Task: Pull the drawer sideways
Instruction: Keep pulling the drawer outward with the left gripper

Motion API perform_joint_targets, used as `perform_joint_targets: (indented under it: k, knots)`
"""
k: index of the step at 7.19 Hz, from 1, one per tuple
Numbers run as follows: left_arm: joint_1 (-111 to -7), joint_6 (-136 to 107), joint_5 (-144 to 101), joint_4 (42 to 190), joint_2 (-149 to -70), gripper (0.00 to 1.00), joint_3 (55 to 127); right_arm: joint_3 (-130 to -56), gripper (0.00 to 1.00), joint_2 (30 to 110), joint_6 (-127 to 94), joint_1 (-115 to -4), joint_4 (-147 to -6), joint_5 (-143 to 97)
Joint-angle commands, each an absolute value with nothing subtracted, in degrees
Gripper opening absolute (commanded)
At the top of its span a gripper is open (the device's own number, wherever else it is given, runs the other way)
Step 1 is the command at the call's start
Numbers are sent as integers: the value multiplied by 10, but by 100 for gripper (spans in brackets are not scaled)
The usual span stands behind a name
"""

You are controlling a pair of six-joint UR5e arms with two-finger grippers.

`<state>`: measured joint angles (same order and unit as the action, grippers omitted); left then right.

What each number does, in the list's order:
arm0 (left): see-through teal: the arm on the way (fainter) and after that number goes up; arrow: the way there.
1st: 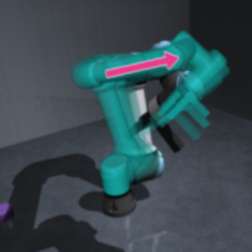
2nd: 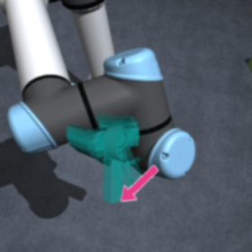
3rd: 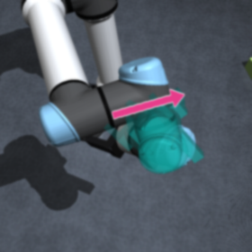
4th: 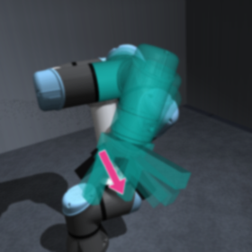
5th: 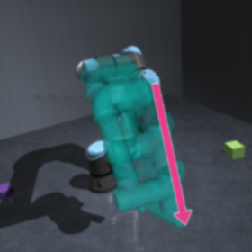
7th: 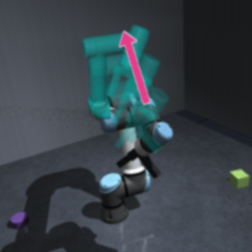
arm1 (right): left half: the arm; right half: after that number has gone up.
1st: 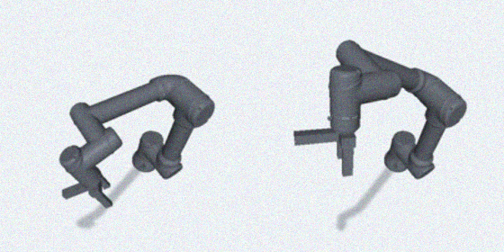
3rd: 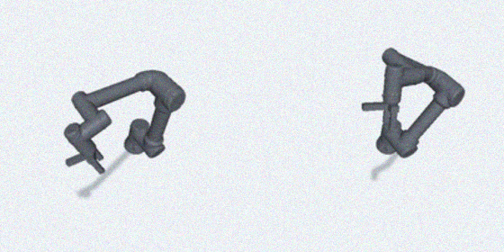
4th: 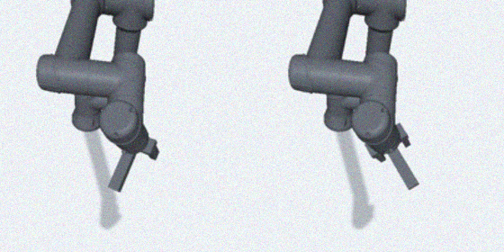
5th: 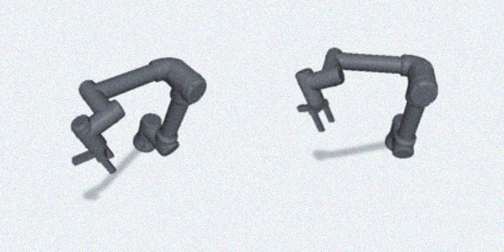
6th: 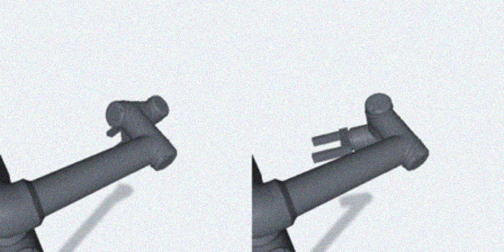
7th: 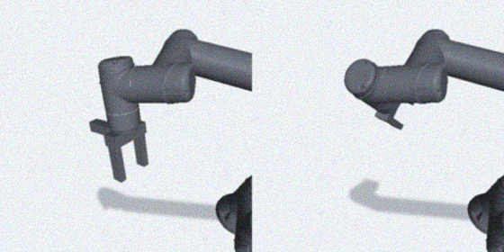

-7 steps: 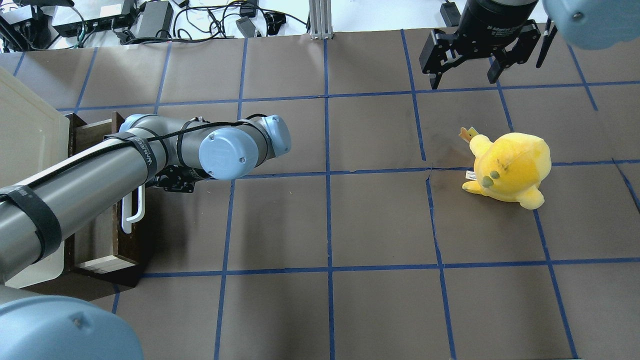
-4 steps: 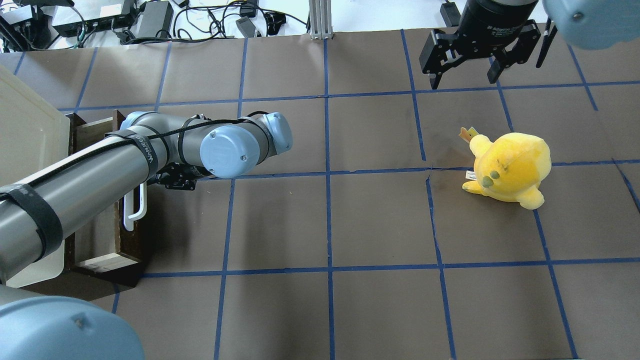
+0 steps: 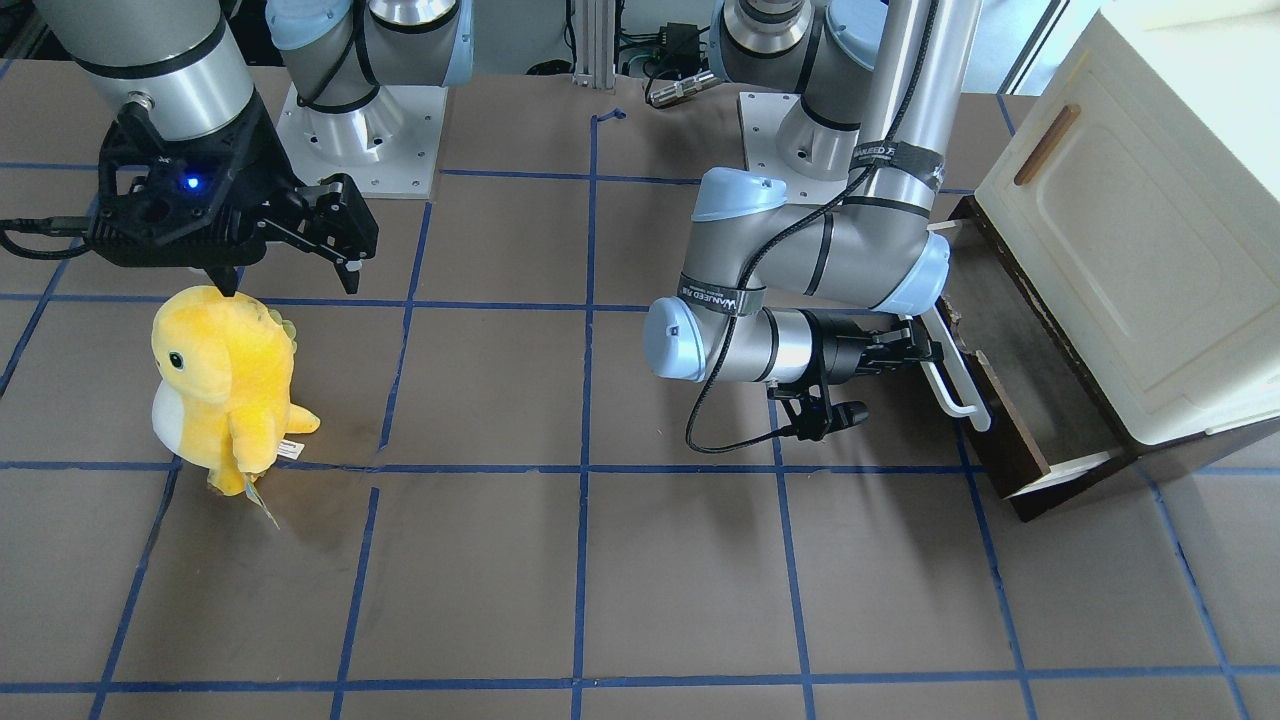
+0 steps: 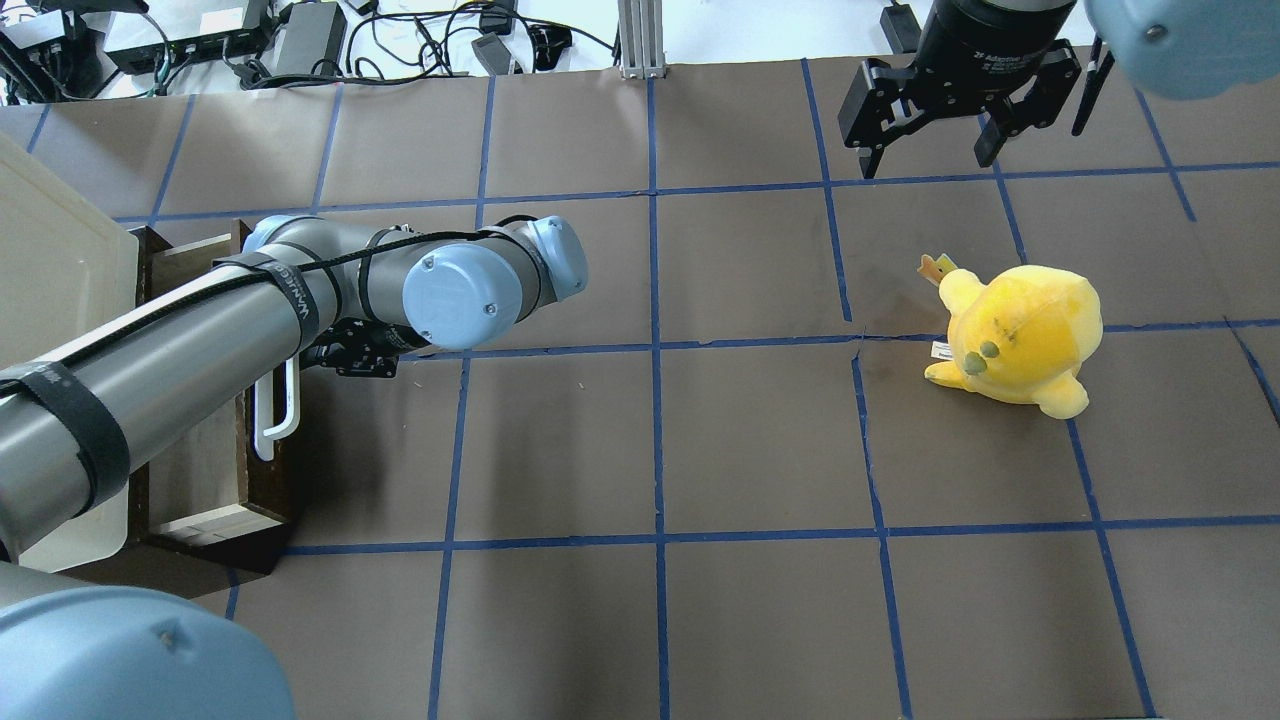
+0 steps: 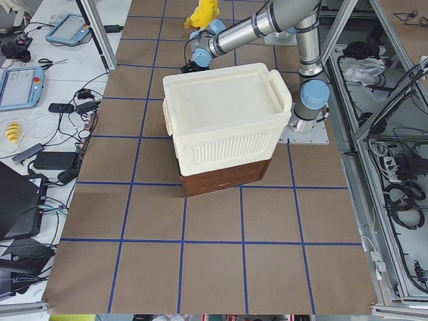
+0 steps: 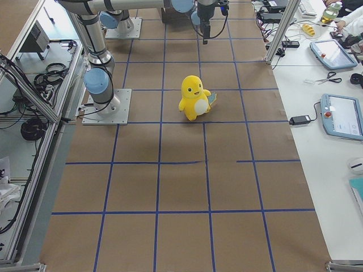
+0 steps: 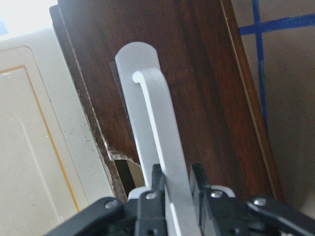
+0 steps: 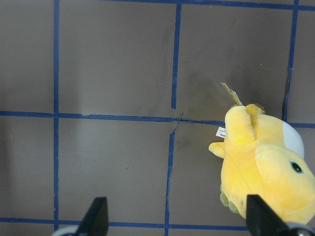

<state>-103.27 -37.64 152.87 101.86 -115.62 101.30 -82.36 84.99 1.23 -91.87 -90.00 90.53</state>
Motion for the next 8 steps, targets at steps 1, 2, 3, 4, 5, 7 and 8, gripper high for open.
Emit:
perform_joint_targets:
  k: [1,2,3,4,5,7,8]
  knots:
    - [-1035,-377,1528,1019,-1158,14,1013,-824,100,850,12,-918,-900,905]
    - [-1041,-376,1529,1019,-1158,14,1012,-824,100,850,12,-918,-900,905]
    - [-1043,-376,1529,1019,-1158,14,1012,-824,100,850,12,-918,-900,905]
    - [-1043,-376,1529,1019,-1158,14,1012,-824,100,850,12,-918,-900,905]
    - [-1046,-376,1529,1019,-1158,14,1011,-824,100,850,12,-918,-900,905]
    - [-1052,-376,1528,1019,-1158,14,1006,-824,100,850,12,-918,-900,905]
    - [-1053,-376,1528,1019,-1158,14,1006,-824,100,850,12,-918,-900,905]
